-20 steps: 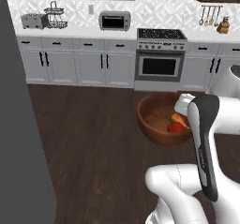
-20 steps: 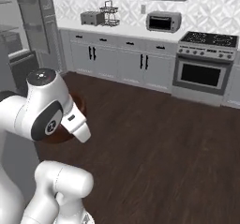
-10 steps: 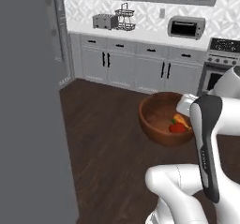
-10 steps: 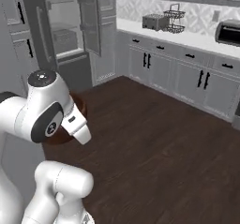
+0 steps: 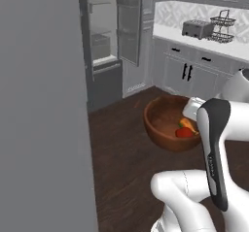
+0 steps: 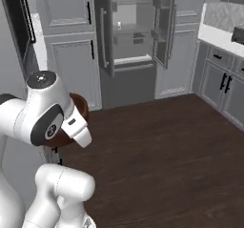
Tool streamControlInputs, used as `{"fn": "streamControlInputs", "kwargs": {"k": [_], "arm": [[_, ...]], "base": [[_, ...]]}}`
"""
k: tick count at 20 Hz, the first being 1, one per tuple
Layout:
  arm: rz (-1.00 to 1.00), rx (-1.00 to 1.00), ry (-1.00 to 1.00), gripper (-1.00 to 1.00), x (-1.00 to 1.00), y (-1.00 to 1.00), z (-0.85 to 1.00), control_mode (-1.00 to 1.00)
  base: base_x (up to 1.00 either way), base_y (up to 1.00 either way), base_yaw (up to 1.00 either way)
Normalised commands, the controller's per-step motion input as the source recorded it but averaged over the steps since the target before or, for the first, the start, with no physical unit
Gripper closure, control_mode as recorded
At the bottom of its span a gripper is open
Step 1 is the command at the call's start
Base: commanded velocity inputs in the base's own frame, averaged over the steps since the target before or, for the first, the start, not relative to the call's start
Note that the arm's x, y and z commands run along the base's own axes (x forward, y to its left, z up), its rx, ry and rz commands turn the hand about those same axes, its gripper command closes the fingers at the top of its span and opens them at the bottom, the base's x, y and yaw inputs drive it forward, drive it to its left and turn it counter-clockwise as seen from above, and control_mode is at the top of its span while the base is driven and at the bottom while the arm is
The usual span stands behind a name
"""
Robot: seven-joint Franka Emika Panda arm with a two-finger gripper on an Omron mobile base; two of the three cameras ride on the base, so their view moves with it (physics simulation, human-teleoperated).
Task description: Pick the chicken drumstick and bell pepper from their plates and place them in the bowl. Then put the bowl in the fridge.
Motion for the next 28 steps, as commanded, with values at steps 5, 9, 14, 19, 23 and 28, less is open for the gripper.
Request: {"fn": "streamControlInputs", "kwargs": {"k": [5, 9, 14, 19, 23, 28], "arm": [[0.00, 0.00, 0.00, 1.00, 0.00, 0.00, 0.00, 1.00], [0.00, 0.00, 0.00, 1.00, 0.00, 0.00, 0.00, 1.00], [0.00, 0.00, 0.00, 1.00, 0.00, 0.00, 0.00, 1.00], [0.00, 0.00, 0.00, 1.00, 0.00, 0.00, 0.00, 1.00], [0.00, 0.00, 0.00, 1.00, 0.00, 0.00, 0.00, 1.00], [0.00, 0.00, 0.00, 1.00, 0.00, 0.00, 0.00, 1.00]], "base": [[0.88, -0.77, 0.58], [0.57, -1.00, 0.53], [0.70, -1.00, 0.34], [0.76, -0.88, 0.02], [0.75, -0.38, 0.06], [0.74, -0.68, 0.33]]}}
